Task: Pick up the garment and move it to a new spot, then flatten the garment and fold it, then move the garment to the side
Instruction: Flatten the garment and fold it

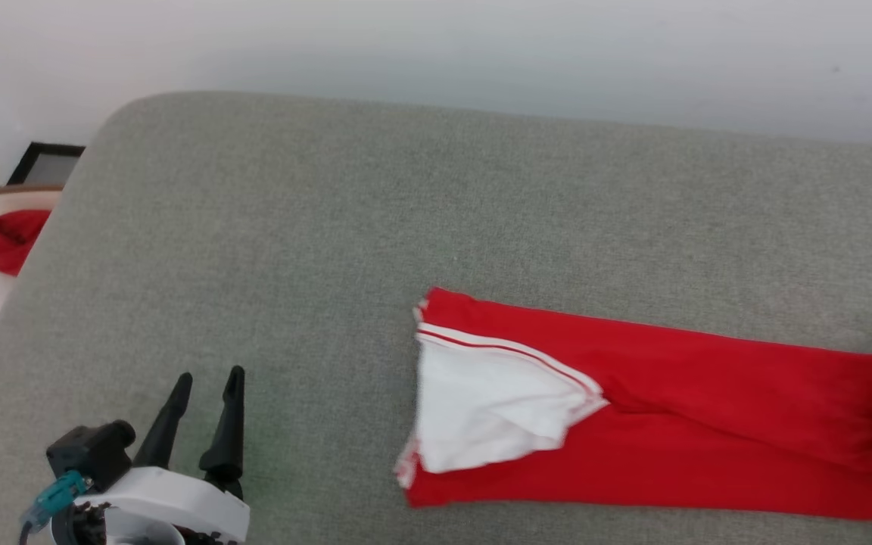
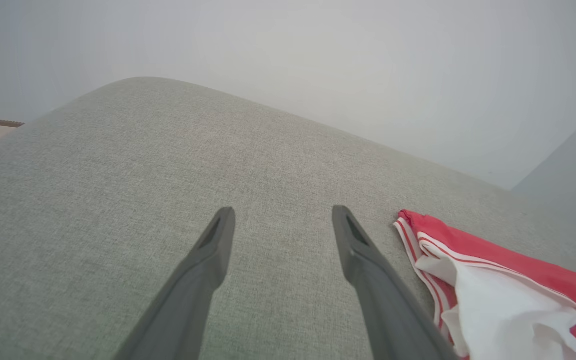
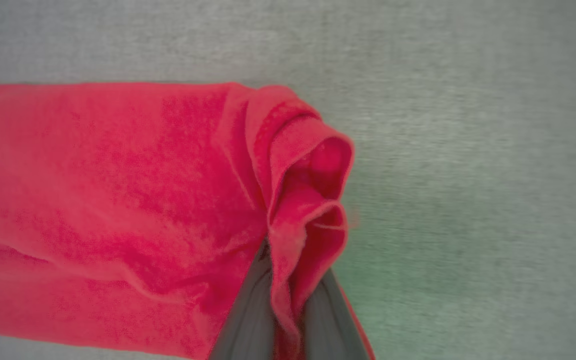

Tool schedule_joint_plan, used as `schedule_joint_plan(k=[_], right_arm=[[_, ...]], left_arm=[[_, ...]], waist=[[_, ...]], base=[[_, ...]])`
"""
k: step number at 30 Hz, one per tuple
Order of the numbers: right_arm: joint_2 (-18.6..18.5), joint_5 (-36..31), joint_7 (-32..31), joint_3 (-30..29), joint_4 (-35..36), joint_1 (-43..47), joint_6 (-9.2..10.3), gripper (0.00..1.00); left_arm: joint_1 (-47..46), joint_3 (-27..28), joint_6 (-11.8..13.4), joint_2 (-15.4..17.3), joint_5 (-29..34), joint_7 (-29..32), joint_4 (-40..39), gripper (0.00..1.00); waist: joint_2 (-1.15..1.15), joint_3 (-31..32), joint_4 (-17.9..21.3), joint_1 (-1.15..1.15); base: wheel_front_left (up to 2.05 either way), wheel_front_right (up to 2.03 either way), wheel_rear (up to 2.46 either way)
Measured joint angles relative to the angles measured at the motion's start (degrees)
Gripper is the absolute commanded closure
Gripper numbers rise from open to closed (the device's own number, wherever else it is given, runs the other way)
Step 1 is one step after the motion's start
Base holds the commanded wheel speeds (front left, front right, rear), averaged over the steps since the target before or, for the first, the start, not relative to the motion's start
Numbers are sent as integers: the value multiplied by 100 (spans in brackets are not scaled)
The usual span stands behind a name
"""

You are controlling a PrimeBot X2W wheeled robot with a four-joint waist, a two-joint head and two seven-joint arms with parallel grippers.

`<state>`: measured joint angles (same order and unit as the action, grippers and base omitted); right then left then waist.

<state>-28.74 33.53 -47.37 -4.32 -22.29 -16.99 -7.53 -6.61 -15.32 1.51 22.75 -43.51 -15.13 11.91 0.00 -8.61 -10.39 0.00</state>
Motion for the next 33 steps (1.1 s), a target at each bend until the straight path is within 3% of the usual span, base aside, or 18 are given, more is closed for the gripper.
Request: schedule_joint_plan(k=[8,14,25,33], right_arm=[[-332,-130,-20,-263,-226,-12,0,100],[-268,83,-286,-80,359,-8,1,100],[471,313,-683,559,2104,83,2,100],[1336,89,-467,1299,1945,-207,2,100]], left_arm=[[146,47,0,15,11,-1,-16,0],[324,48,34,54,-2,33,-31,0],[435,-43,94,56,-41,157,-107,0],[235,-226,-3,-55,-57,213,20,0]], waist=[[0,233,103,0],[0,445,195,0],[0,784,269,0],[0,800,28,0]], base=[[0,0,0],[0,0,0],[0,0,0],[0,0,0]])
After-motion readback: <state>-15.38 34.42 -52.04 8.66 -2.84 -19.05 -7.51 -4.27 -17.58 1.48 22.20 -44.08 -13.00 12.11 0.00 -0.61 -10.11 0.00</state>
